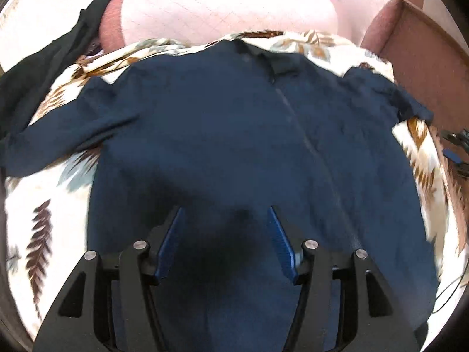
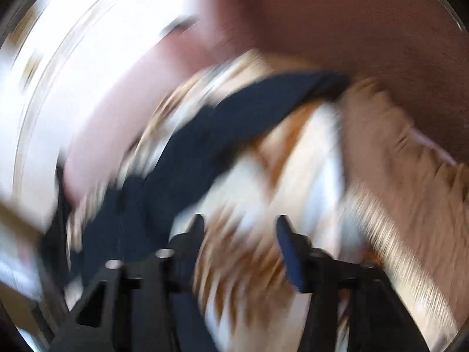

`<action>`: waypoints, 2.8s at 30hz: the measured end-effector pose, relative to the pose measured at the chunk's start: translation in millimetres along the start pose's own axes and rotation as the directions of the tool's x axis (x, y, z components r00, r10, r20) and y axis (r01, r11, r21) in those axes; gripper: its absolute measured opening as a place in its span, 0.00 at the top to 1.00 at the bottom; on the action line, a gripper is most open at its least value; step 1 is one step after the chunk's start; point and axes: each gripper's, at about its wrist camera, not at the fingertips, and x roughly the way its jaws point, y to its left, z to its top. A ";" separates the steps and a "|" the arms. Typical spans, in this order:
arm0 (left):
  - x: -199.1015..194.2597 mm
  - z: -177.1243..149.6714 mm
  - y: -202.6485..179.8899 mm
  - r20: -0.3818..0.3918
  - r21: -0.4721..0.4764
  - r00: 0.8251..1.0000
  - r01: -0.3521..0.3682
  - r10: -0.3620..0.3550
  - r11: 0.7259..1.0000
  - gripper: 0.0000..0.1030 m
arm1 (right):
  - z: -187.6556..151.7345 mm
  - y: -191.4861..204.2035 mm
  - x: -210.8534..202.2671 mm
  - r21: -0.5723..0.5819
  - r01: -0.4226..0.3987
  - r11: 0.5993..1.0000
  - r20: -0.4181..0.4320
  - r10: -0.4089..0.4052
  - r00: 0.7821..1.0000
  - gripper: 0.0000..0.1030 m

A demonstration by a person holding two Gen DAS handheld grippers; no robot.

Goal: Fold large clothes

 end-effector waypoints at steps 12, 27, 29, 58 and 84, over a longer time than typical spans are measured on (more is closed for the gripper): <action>51.6 44.8 -12.8 -0.022 0.008 0.998 0.067 -0.067 0.998 0.44 | 102.3 -35.9 94.2 0.309 -0.030 0.951 0.098 -0.001 0.995 0.89; 66.4 46.2 37.0 -0.014 -0.131 1.000 0.009 -0.010 0.991 0.41 | 102.8 39.4 47.6 0.026 0.177 0.984 0.303 -0.176 0.937 0.98; 65.7 46.5 39.3 -0.020 -0.137 0.999 0.024 -0.027 0.990 0.41 | 92.1 74.9 48.0 -0.050 0.082 0.995 0.274 -0.065 0.960 0.98; 32.1 46.5 156.8 0.044 -0.313 0.997 0.072 -0.061 0.947 0.40 | -282.1 363.3 143.1 -0.599 -0.390 0.699 -0.491 0.064 0.869 0.56; 53.5 62.0 133.3 -0.036 -0.428 0.983 0.145 -0.177 0.892 0.87 | -76.9 142.9 51.9 -0.130 -0.127 0.983 -0.087 0.116 0.989 0.37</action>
